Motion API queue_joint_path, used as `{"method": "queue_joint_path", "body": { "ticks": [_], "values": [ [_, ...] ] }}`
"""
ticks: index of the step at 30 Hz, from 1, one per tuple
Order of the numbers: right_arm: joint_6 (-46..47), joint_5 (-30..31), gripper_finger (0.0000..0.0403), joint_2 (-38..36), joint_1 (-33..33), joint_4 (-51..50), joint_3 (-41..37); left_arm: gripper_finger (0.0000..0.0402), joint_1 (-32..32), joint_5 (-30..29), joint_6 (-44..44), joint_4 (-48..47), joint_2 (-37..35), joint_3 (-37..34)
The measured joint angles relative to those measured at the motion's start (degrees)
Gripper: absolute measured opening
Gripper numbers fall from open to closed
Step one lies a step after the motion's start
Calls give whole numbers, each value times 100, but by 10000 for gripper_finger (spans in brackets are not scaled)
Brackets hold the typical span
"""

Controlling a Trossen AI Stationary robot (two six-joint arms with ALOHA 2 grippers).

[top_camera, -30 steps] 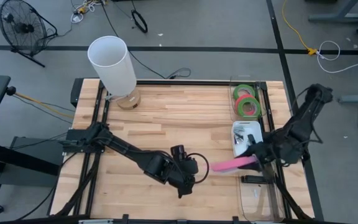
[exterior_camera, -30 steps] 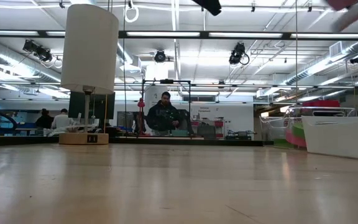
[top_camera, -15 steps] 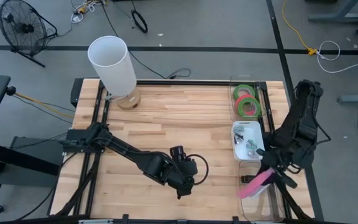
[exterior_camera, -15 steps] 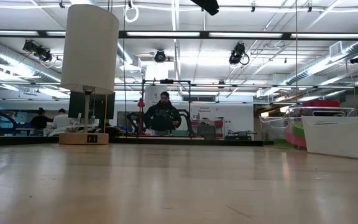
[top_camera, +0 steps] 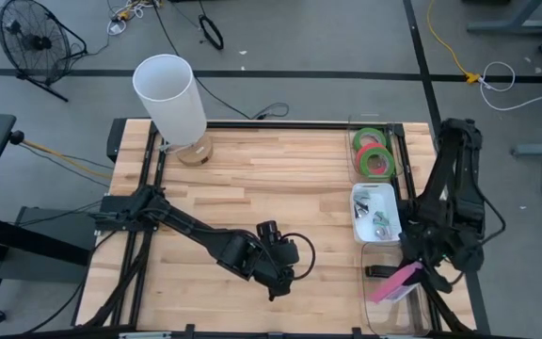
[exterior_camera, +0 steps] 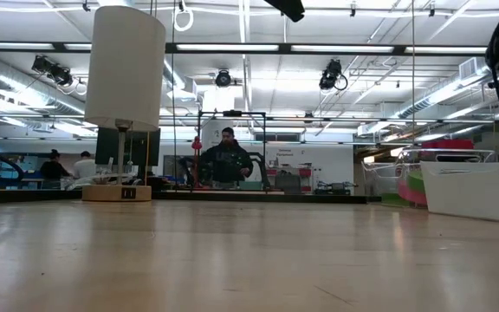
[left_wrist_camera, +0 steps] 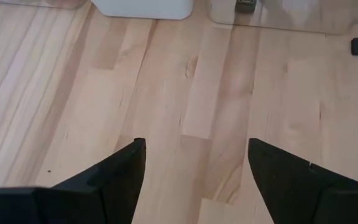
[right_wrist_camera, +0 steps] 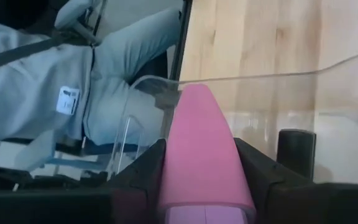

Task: Pick and place Stapler, Stapler remover, tape
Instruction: Put the pink stapler into the bottom transparent bin

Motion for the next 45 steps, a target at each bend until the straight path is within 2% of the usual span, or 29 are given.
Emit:
{"method": "queue_joint_path", "body": {
  "ticks": [7,13,18,33,36,39,41,45],
  "values": [
    [584,1165,139,26,580,-543,0,281,-35,0,-10,-2,0,0],
    [1133,1422,139,195,1056,-602,2,281,-57,-4,-118,-7,0,0],
    [1671,1941,139,528,1356,-880,4,281,-125,-21,-161,-8,0,-2],
    [3106,2196,139,2123,1421,-949,10,281,-266,-213,-276,-13,2,-7],
    [3230,2019,139,2319,1418,-572,22,281,-270,-244,-278,-14,2,-7],
    [2972,1797,140,2396,1421,-105,32,281,-269,-247,-278,-15,2,-7],
    [2705,1697,177,2389,1423,102,25,281,-271,-267,-278,-16,2,-7],
    [2623,1629,289,2260,1419,125,0,281,-266,-382,-229,-19,2,-7]
  ]
}}
